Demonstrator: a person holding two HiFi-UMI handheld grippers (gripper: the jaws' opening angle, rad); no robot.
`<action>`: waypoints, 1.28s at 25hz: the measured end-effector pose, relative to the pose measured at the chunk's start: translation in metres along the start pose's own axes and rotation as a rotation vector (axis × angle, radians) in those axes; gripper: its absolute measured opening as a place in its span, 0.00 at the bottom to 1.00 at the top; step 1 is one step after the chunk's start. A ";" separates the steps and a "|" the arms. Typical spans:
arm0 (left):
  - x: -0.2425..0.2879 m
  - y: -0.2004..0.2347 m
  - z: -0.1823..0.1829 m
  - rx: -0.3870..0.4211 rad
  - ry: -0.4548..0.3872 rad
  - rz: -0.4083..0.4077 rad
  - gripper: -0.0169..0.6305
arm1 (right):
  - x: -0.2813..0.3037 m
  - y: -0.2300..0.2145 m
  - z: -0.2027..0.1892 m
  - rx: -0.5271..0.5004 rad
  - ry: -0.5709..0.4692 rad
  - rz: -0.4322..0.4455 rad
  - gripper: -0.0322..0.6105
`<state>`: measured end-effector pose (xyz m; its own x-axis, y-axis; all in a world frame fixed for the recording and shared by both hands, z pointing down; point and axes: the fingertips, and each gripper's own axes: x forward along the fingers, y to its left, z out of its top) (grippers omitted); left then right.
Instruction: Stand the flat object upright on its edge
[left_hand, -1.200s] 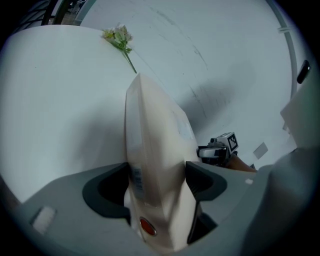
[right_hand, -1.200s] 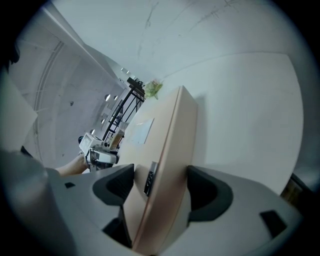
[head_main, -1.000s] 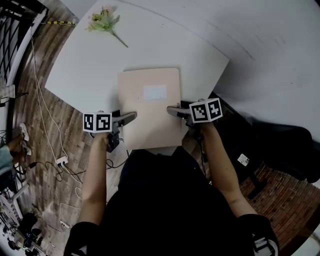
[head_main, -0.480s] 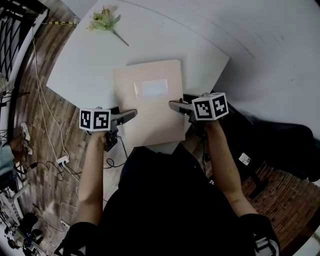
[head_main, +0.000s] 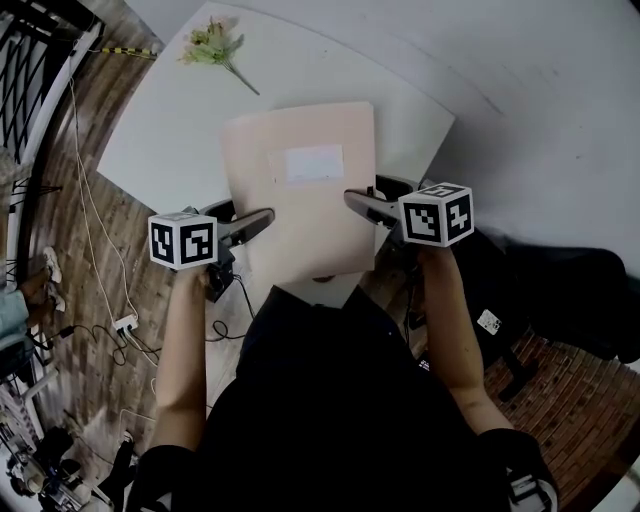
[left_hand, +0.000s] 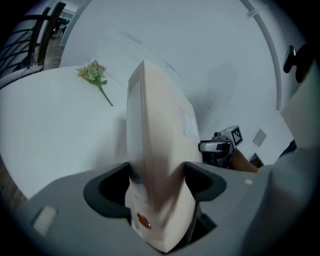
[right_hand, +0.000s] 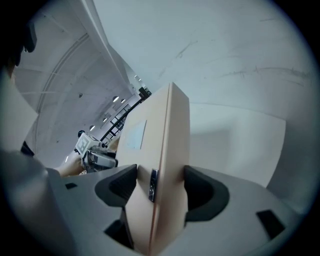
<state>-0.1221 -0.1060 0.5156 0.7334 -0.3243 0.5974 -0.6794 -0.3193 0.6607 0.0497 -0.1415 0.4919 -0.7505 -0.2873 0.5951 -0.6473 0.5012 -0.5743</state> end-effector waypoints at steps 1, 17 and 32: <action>-0.002 -0.003 0.004 0.013 -0.013 0.003 0.58 | -0.003 0.001 0.004 -0.008 -0.013 -0.001 0.53; -0.035 -0.053 0.063 0.270 -0.216 0.081 0.57 | -0.049 0.030 0.062 -0.193 -0.224 -0.011 0.53; -0.067 -0.095 0.103 0.508 -0.461 0.132 0.57 | -0.089 0.060 0.107 -0.421 -0.448 0.013 0.53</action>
<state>-0.1093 -0.1452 0.3659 0.6352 -0.6982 0.3302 -0.7717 -0.5913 0.2343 0.0636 -0.1727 0.3443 -0.8001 -0.5485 0.2431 -0.5982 0.7599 -0.2543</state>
